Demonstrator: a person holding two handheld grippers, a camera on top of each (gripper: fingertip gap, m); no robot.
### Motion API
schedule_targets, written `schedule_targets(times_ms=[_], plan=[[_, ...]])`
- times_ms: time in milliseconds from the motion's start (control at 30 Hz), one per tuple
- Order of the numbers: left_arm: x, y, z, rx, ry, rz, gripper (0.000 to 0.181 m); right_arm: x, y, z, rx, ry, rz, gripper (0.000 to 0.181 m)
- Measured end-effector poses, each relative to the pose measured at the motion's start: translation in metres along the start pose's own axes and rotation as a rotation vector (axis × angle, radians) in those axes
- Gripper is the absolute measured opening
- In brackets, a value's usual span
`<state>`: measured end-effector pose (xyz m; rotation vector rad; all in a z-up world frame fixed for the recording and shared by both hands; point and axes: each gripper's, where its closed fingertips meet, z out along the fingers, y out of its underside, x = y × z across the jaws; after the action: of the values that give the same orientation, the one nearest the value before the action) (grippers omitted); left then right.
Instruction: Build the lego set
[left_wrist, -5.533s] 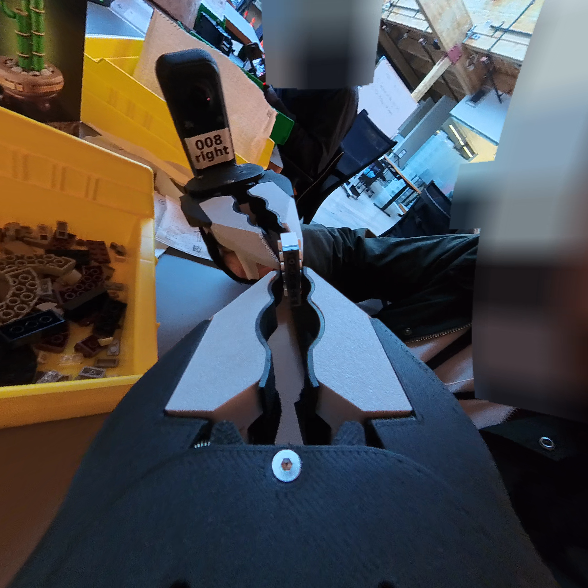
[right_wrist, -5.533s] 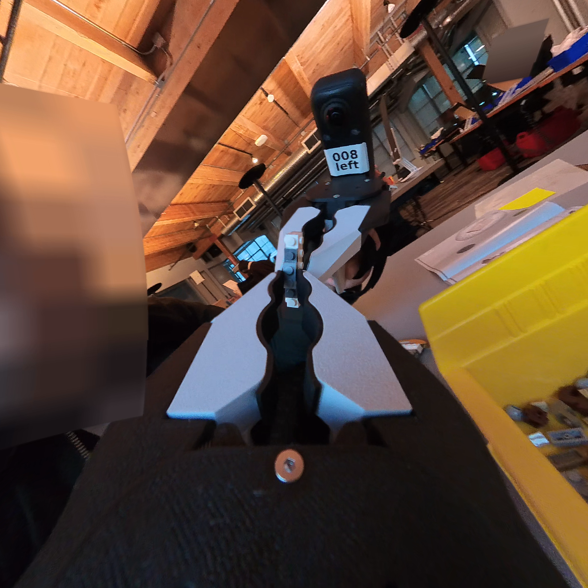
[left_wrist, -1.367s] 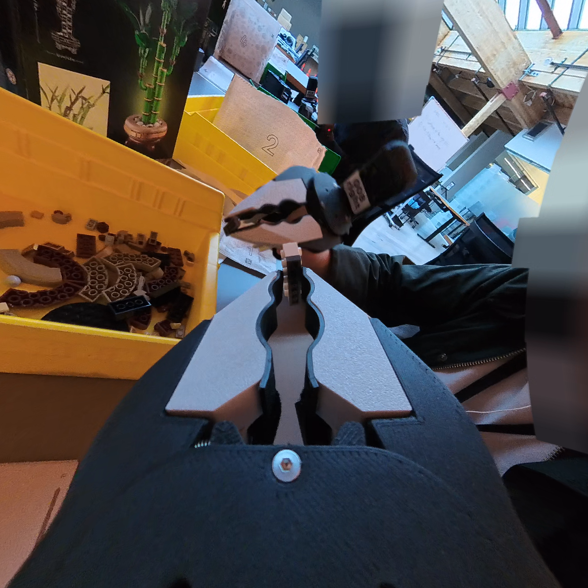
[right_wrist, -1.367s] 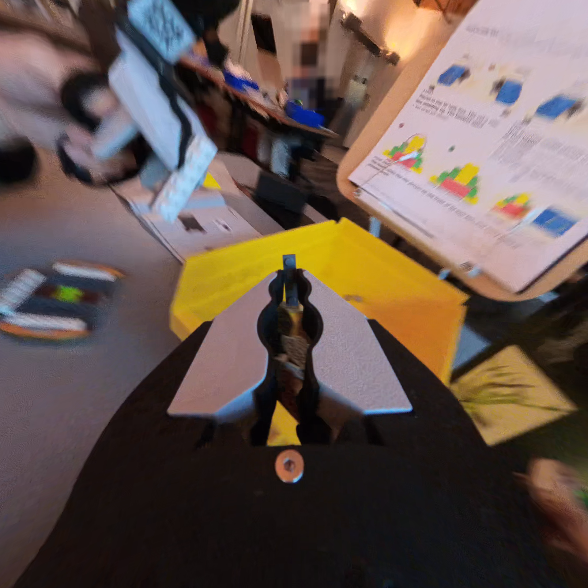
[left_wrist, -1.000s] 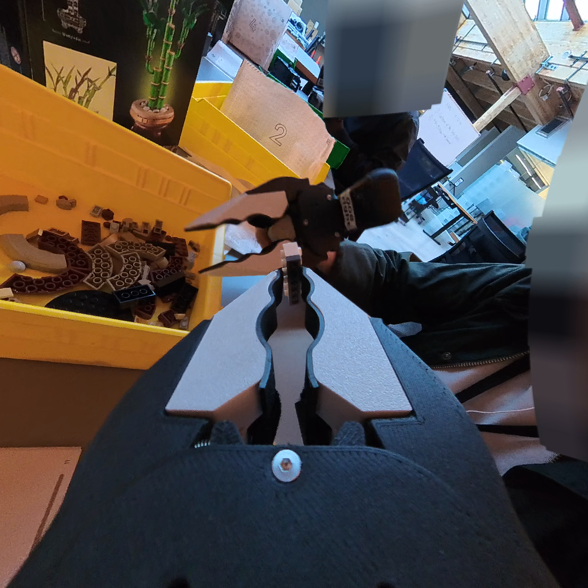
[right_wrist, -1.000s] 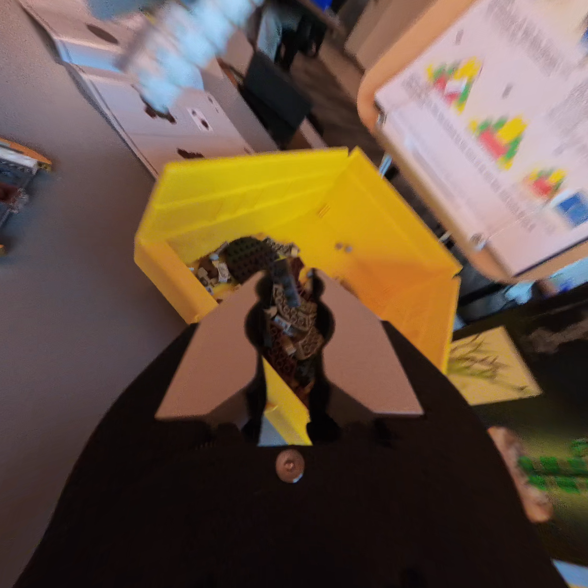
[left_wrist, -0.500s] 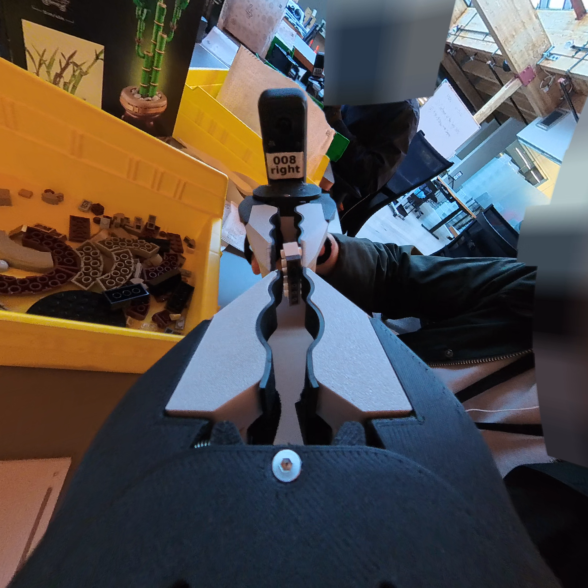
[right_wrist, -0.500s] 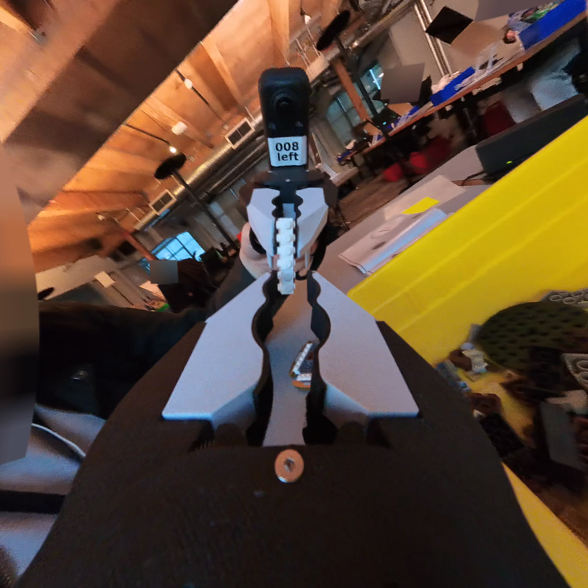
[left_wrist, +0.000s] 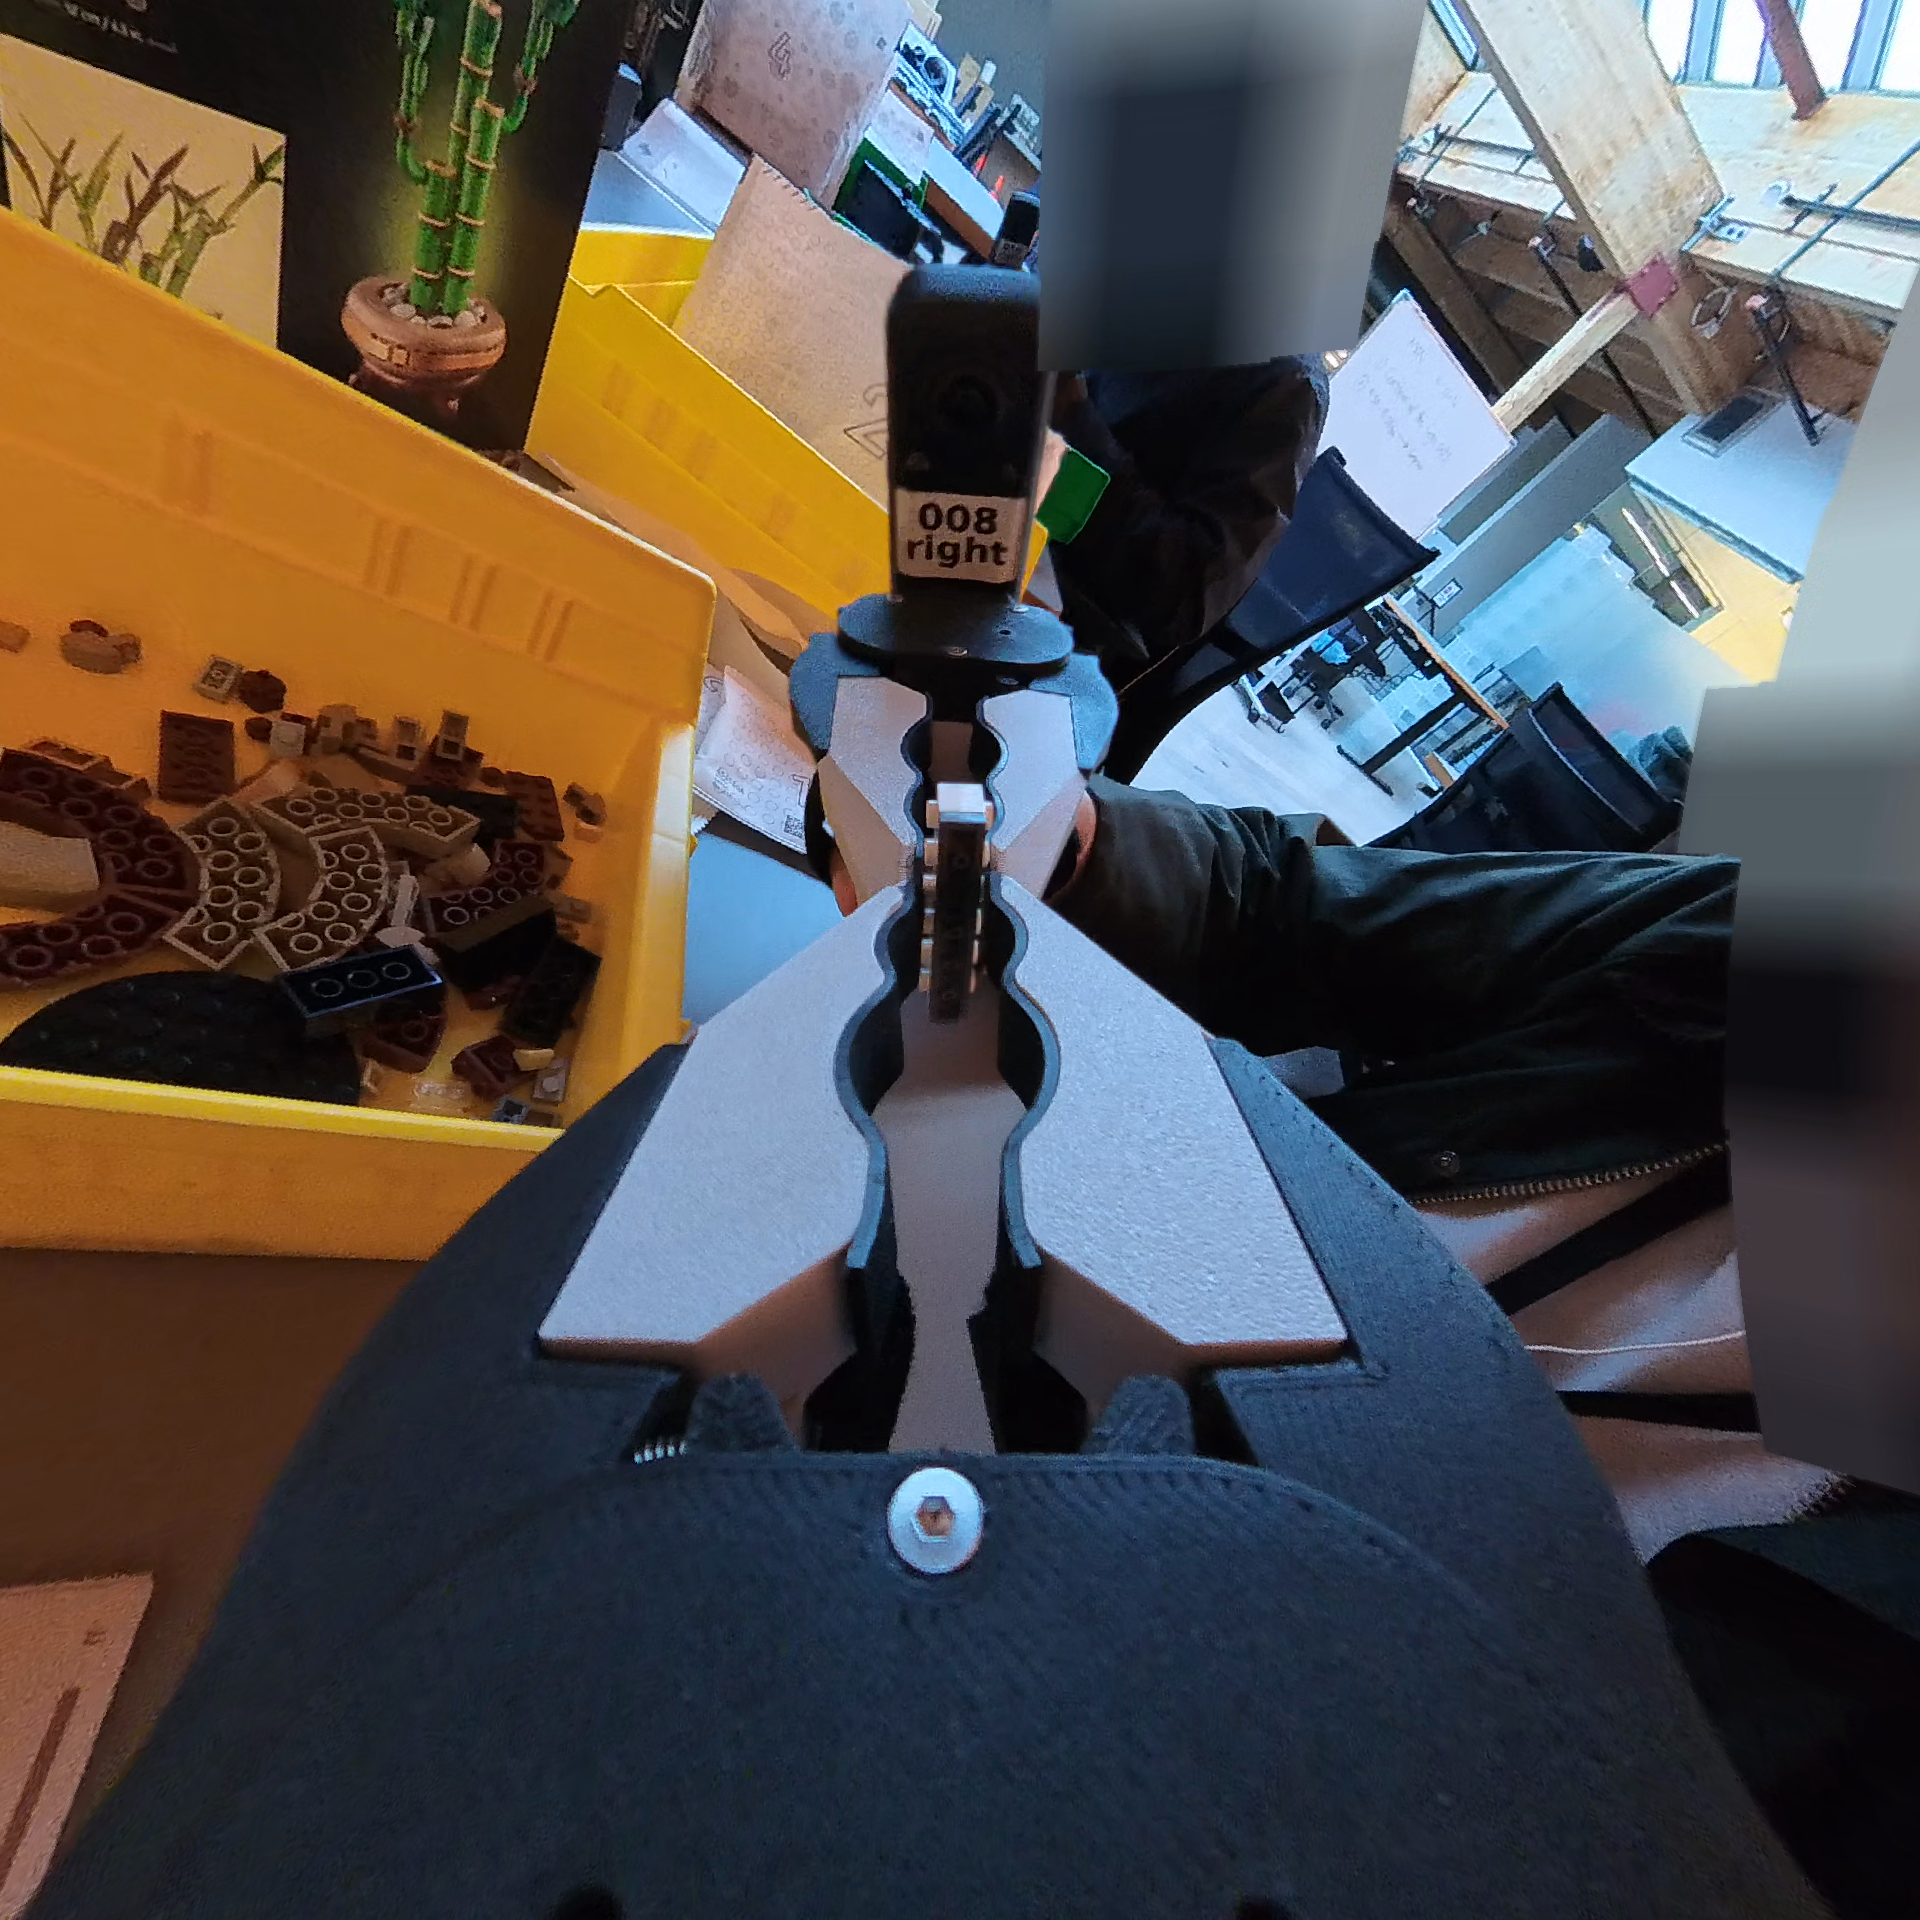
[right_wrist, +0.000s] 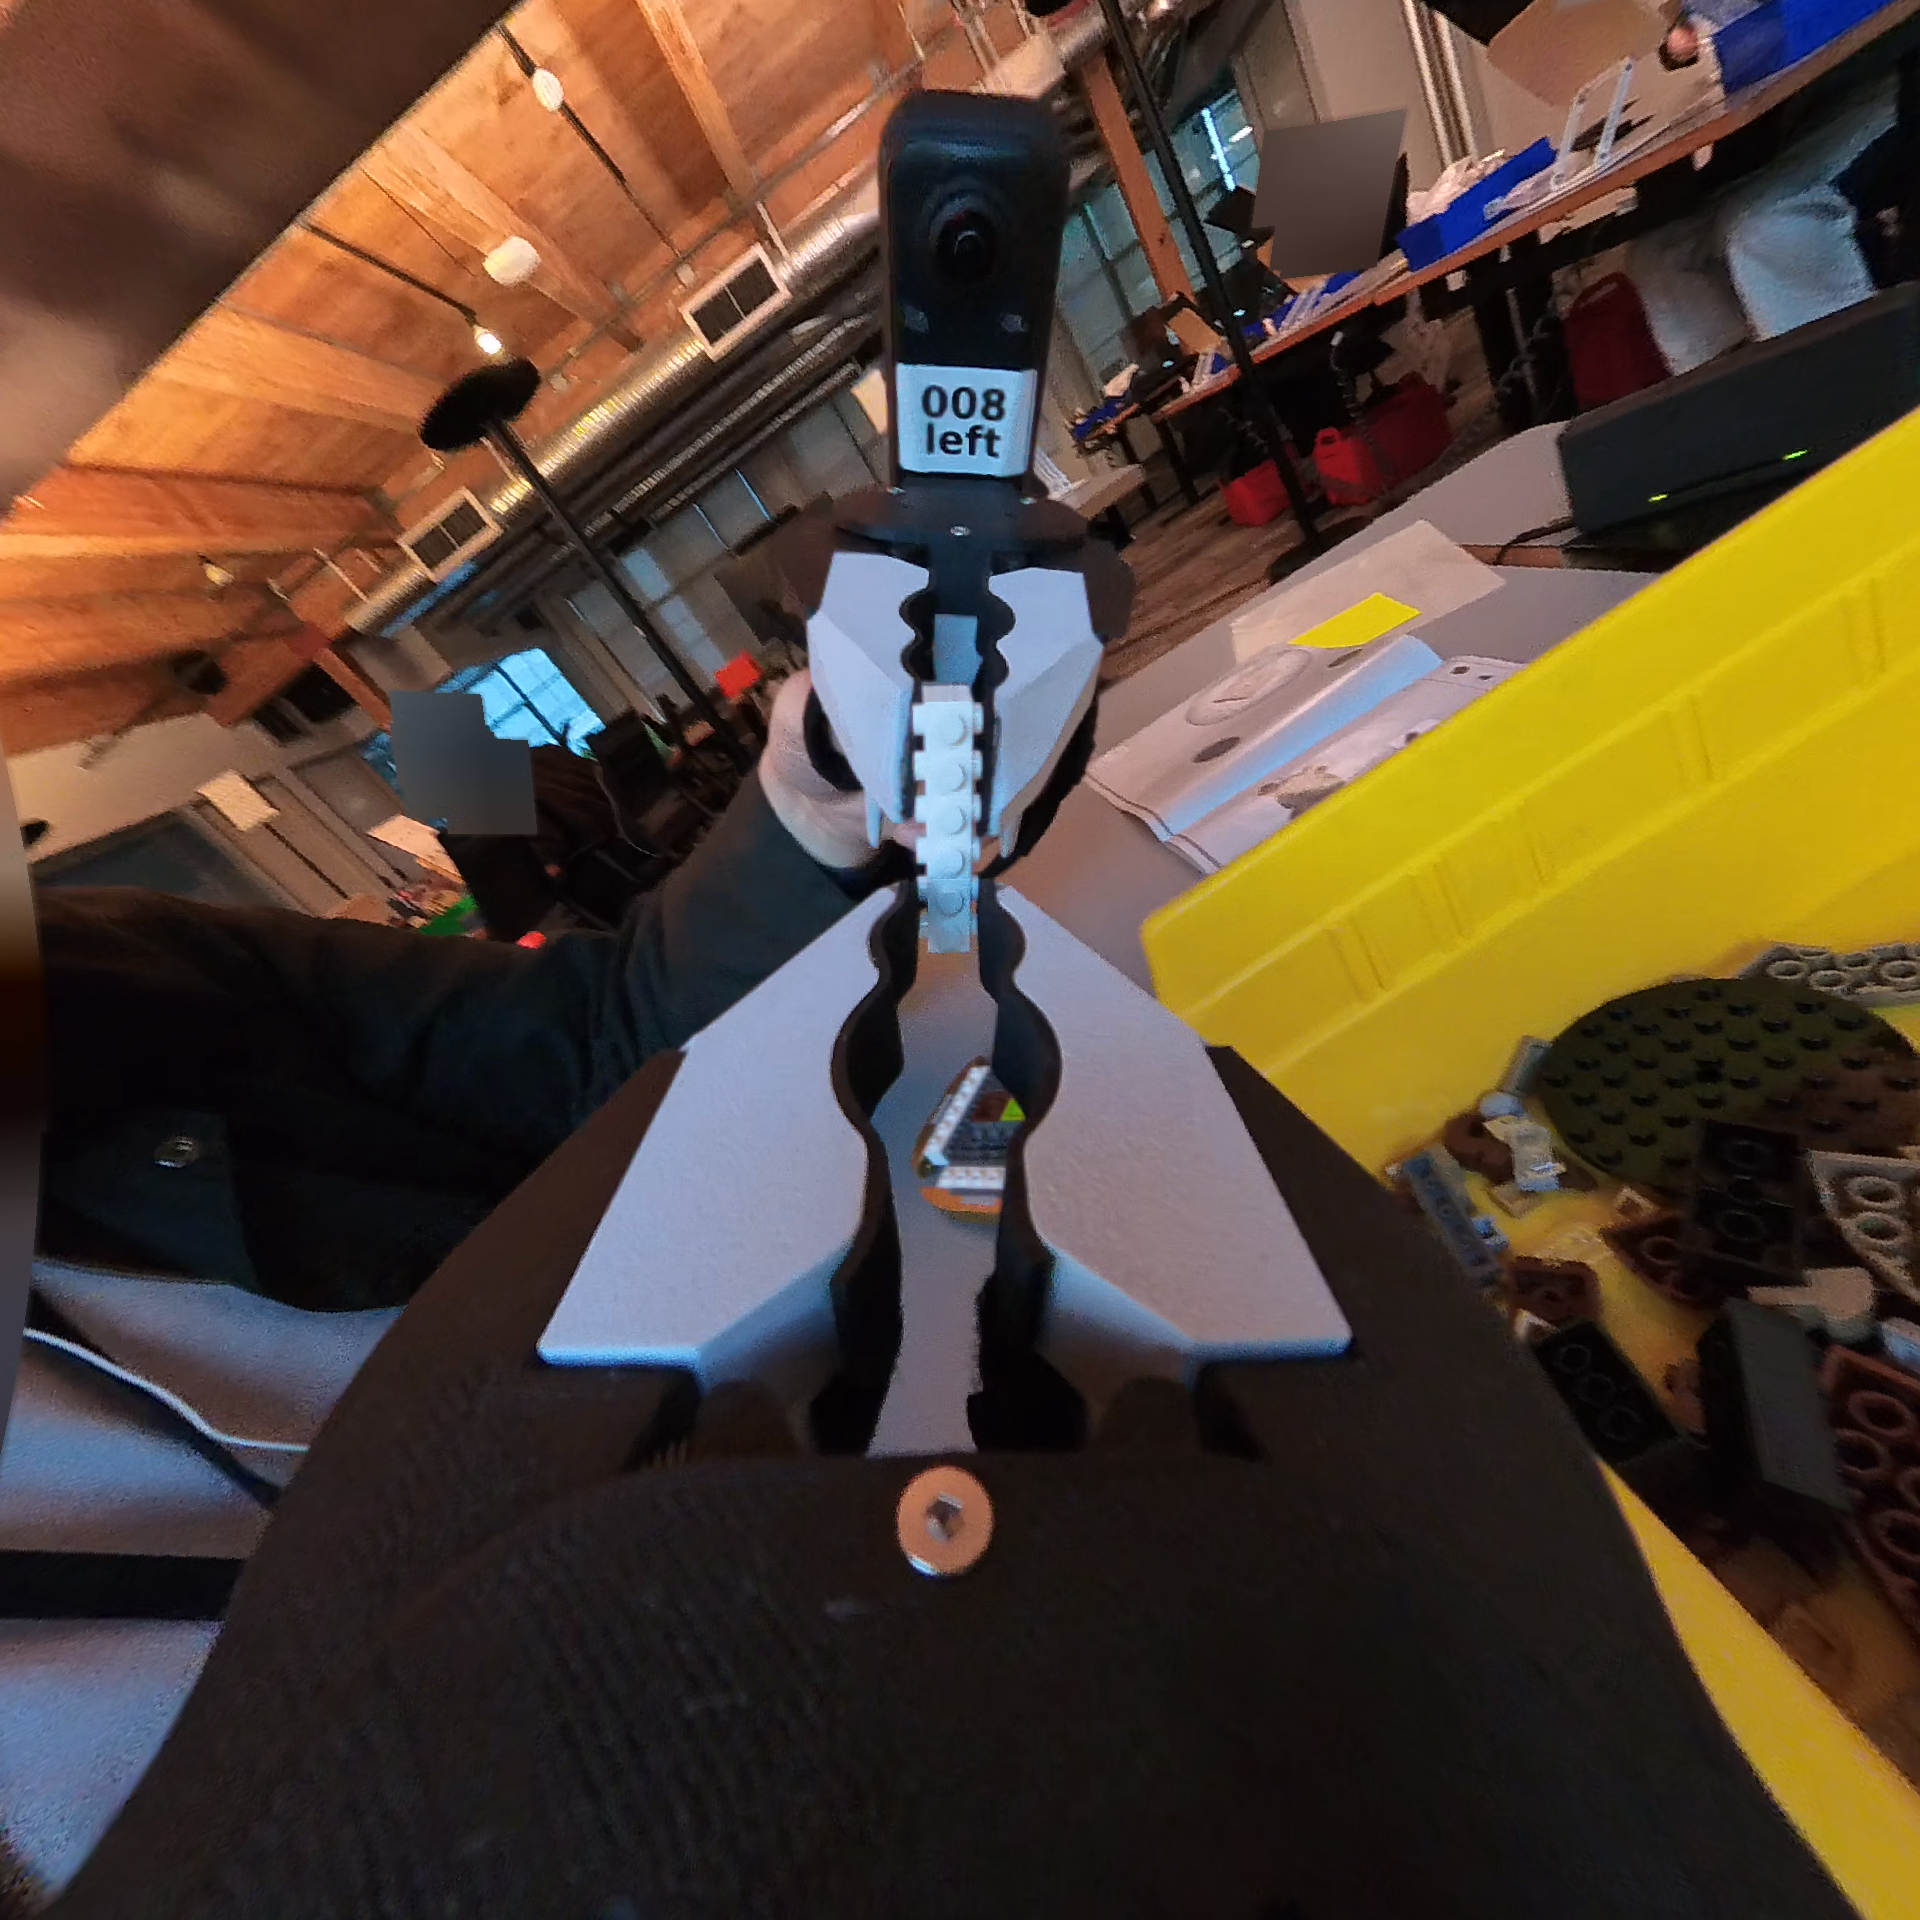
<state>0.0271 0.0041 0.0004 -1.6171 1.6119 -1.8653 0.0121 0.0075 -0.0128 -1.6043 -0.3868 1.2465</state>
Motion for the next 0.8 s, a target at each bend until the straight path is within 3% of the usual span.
schedule_targets(times_ms=[233,500,567,600,800], plan=[[-0.005,0.002,0.001,-0.002,-0.015,-0.008,0.010,0.005,0.003,0.001,-0.019,0.041,-0.013,0.009],[-0.011,0.006,0.004,-0.018,-0.032,-0.024,0.025,0.012,0.004,-0.001,-0.021,0.069,0.004,0.009],[-0.014,0.007,0.004,-0.029,-0.053,-0.014,0.022,0.011,0.003,-0.001,-0.019,0.065,0.014,0.009],[-0.013,0.008,0.005,-0.029,-0.051,0.002,0.011,0.011,0.003,-0.001,-0.019,0.065,0.013,0.009],[-0.013,0.003,0.004,-0.010,-0.078,0.042,0.010,0.012,0.000,-0.001,0.016,0.067,0.001,0.009]])
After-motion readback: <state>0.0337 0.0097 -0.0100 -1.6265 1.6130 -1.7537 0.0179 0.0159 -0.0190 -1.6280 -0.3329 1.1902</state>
